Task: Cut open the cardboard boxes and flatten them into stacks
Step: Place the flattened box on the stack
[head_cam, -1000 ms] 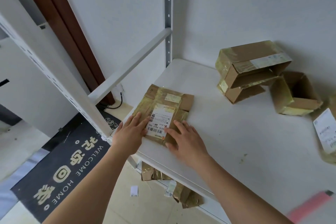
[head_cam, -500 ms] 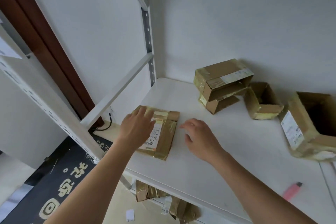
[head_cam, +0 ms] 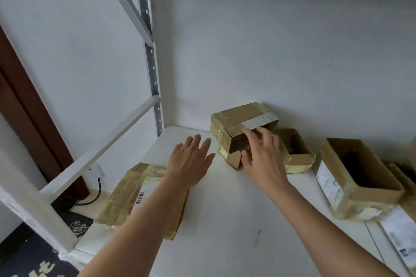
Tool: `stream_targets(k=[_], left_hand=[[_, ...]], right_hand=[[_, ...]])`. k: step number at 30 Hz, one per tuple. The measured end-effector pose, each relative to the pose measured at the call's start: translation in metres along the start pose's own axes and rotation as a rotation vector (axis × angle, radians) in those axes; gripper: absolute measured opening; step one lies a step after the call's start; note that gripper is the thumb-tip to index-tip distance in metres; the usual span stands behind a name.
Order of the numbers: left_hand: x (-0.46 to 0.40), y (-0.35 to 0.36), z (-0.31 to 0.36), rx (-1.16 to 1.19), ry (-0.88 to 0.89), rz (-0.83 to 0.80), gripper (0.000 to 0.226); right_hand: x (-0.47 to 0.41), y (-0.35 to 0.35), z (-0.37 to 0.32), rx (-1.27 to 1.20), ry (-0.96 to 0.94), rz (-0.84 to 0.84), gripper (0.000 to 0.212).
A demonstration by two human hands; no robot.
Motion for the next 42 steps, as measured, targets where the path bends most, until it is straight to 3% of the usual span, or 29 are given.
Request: stream_targets(k=[3, 12, 19, 22, 26, 33, 38, 40, 42], left_hand=[[-0.015, 0.006, 0.006, 0.003, 0.003, 0.039, 0.053], [-0.028, 0.028, 0.003, -0.021, 0.0, 0.088, 0.049], [-0.014, 0.028, -0.003, -0.017, -0.023, 0.07, 0.047], [-0.001, 0.021, 0.001, 0.005, -0.035, 0.046, 0.045], [0.022, 0.013, 0.014, 0.065, -0.056, -0.02, 0.046], [0.051, -0.019, 0.041, 0.132, -0.054, -0.065, 0.045], [0.073, -0.014, 0.061, 0.591, -0.224, -0.221, 0.047], [0.082, -0.002, 0.07, 0.805, -0.322, -0.305, 0.048], [0.091, 0.012, 0.08, 0.82, -0.362, -0.386, 0.045]], right_hand=[[-0.015, 0.013, 0.011, -0.076, 0.088, -0.032, 0.058], [-0.031, 0.062, 0.01, -0.871, 0.386, -0.227, 0.053], [-0.01, 0.063, 0.029, -1.368, 0.702, -0.039, 0.035], [0.021, 0.06, 0.051, -1.437, 0.878, 0.019, 0.016], [0.075, 0.054, 0.066, -1.555, 1.056, -0.044, 0.03], [0.141, 0.021, 0.061, -1.727, 1.139, -0.142, 0.047], [0.181, 0.01, 0.036, -1.936, 1.17, -0.36, 0.052], [0.199, 0.012, 0.035, -1.841, 1.181, -0.458, 0.055], [0.215, 0.019, 0.04, -1.628, 1.149, -0.536, 0.061]])
Point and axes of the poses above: each hand's wrist, its own x-axis away from the middle knuckle, its own y-axis out of the palm, z = x × y, the point moved 8 cm from there along -x, towards the middle knuckle, and after that the axes turned 5 degrees about x, right-handed, at the moved point
